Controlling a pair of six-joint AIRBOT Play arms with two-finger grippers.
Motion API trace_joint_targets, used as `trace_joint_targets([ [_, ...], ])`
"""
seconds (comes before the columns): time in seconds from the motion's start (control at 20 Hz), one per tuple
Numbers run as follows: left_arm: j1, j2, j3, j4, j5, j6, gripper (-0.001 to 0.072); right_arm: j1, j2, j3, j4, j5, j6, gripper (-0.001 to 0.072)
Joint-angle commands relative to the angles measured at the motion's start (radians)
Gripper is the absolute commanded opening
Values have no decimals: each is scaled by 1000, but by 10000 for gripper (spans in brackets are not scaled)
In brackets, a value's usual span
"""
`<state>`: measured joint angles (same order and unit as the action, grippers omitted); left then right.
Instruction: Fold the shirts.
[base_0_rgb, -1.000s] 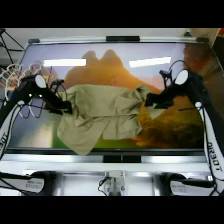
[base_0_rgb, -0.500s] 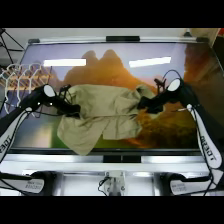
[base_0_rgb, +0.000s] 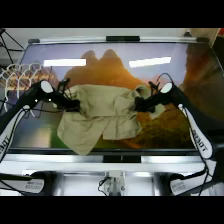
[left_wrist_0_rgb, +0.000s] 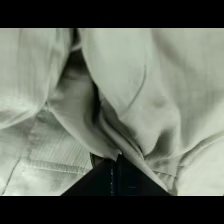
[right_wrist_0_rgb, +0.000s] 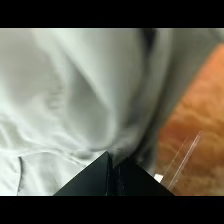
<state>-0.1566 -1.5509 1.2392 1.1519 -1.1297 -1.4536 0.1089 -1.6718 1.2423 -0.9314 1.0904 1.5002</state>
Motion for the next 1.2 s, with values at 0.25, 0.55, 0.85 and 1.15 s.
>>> trace_joint_targets([
  [0.25,0,202,417,0,-4,32,48,-8,223,354,8,192,-166,67],
  [0.55,1,446,870,199,26,-64,48,-8,564,622,-68,164,-72,67],
  [0.85,-20,652,419,254,-322,-202,49,-7,660,556,-126,600,140,67],
  [1.15,-150,680,-230,21,94,-217,49,143,646,24,-240,379,145,67],
])
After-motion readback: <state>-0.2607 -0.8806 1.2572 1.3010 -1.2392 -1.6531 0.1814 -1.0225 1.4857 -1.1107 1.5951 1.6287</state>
